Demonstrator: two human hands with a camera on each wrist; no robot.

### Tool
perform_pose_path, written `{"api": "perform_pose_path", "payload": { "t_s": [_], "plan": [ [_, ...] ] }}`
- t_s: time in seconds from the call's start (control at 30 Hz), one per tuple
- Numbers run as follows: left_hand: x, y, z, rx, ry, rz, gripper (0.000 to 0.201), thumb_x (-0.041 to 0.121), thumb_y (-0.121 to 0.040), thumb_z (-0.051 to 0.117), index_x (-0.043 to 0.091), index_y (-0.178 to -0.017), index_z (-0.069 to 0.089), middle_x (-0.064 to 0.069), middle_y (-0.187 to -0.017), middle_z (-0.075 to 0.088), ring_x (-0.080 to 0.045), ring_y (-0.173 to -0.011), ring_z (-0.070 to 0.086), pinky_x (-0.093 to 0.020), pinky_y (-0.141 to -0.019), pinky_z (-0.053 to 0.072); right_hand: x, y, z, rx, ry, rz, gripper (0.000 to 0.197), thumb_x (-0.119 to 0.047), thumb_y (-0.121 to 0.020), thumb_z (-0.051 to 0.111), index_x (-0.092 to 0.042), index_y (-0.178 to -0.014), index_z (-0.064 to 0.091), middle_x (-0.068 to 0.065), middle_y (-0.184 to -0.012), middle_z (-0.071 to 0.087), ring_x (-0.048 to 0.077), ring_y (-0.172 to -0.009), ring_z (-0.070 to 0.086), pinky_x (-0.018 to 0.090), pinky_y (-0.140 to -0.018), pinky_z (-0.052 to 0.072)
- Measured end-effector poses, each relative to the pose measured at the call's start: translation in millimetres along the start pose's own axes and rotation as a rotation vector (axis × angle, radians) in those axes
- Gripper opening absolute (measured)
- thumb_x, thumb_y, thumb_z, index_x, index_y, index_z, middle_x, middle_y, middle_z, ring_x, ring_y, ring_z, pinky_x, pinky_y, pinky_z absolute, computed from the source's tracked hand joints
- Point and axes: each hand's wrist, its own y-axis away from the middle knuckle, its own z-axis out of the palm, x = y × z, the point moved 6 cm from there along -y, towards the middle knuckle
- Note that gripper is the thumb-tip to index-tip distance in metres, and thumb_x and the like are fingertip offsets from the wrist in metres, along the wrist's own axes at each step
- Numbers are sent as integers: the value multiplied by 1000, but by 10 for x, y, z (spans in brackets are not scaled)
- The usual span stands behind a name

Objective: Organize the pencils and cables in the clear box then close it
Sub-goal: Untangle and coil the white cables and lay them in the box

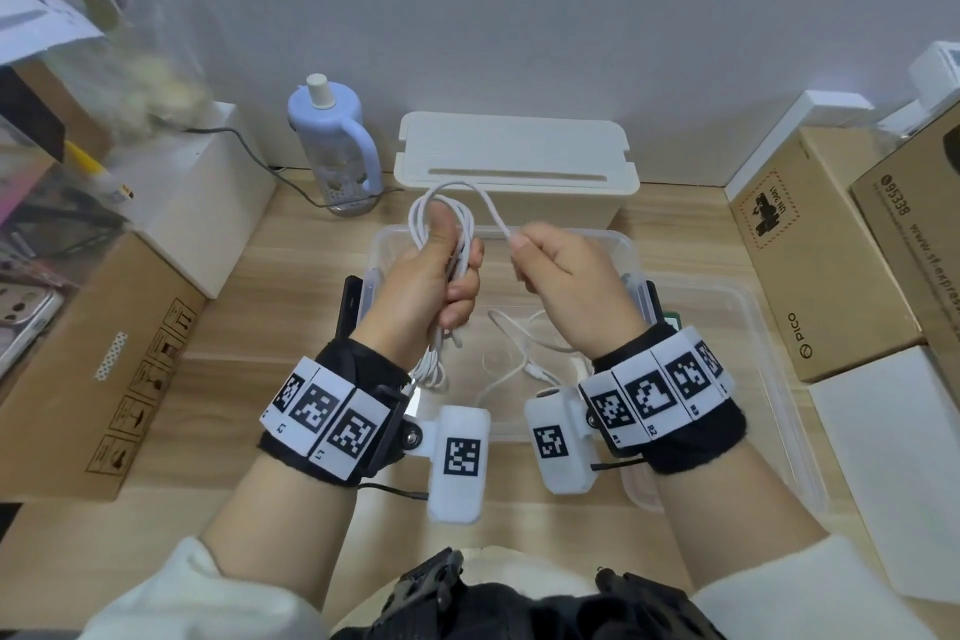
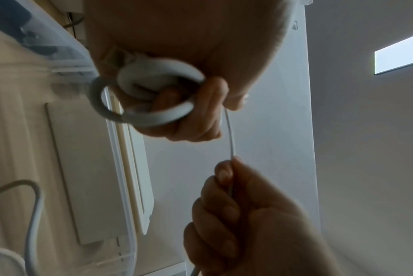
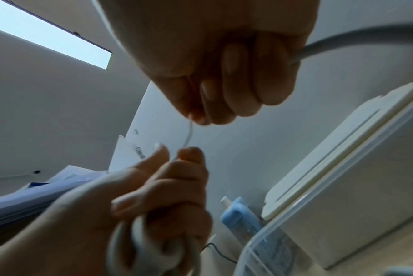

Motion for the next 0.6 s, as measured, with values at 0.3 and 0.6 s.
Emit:
{"api": "perform_pose_path", "payload": {
  "t_s": [0.3,0.6],
  "plan": [
    [121,20,-52,57,-2,227,32,25,-97,40,9,-70,49,1,-42,45,-8,-33,39,-16,-33,32,-133,60,253,-288,-6,10,33,-29,-94,43,-24,-66,62,-9,-53,57,6,-51,46,33,-62,42],
    [372,45,-158,-99,689,220,38,44,-97,22,18,-74,40,8,-42,41,-1,-40,49,-23,-58,56,116,319,544,-769,-86,179,46,-41,-94,39,-12,-73,67,-6,-45,42,12,-45,38,28,-59,38]
  ]
}}
